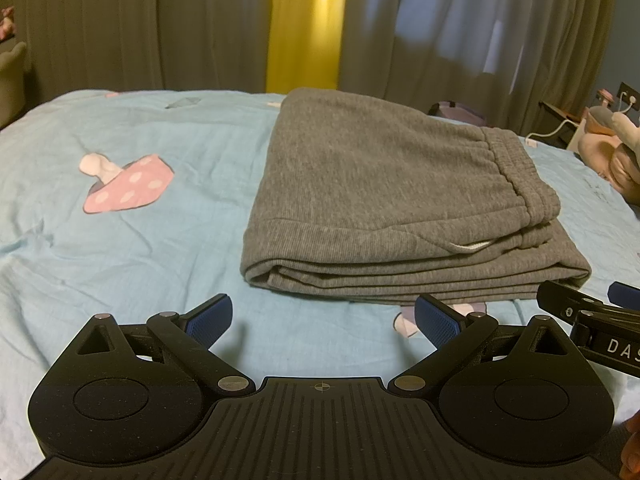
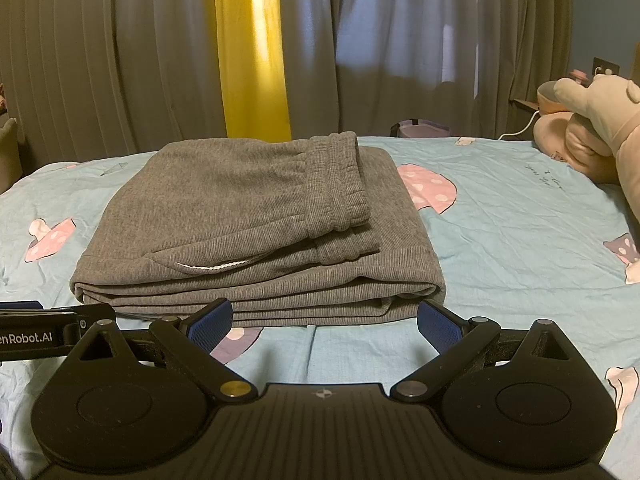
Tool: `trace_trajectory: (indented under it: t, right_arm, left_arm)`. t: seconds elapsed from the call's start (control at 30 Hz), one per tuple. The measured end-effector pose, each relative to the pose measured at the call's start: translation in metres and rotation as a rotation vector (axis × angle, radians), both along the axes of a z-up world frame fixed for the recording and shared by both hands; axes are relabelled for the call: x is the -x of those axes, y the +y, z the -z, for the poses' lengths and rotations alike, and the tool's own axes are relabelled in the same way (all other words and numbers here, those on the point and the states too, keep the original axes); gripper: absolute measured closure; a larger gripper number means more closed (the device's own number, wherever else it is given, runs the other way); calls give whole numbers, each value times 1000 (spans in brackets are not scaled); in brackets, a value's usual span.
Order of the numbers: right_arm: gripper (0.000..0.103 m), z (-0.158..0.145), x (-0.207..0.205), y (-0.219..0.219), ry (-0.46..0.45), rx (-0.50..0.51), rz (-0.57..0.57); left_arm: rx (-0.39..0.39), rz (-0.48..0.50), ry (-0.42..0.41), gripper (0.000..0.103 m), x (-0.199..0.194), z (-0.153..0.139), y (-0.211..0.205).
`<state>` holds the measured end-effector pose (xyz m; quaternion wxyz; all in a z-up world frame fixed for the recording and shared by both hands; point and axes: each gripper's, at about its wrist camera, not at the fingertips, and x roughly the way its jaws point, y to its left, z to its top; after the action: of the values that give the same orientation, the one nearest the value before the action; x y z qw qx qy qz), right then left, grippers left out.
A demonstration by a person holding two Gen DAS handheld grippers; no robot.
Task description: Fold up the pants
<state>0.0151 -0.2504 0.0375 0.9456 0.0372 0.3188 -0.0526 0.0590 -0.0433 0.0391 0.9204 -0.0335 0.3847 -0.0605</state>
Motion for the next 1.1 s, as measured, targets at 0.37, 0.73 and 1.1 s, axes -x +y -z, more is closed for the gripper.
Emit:
trace_trajectory:
  t: [0.37,0.73,1.1]
  right_arm:
    - [4,0,0,0,1,0,2]
    - [4,0,0,-1,3,-2,5]
    - [4,0,0,-1,4,-1,6]
  left_arm:
    - [0,2,-2,2,0,0,0]
    - [2,5,1,2,1,0,-1]
    - [10,8,1,2,1,0,-1]
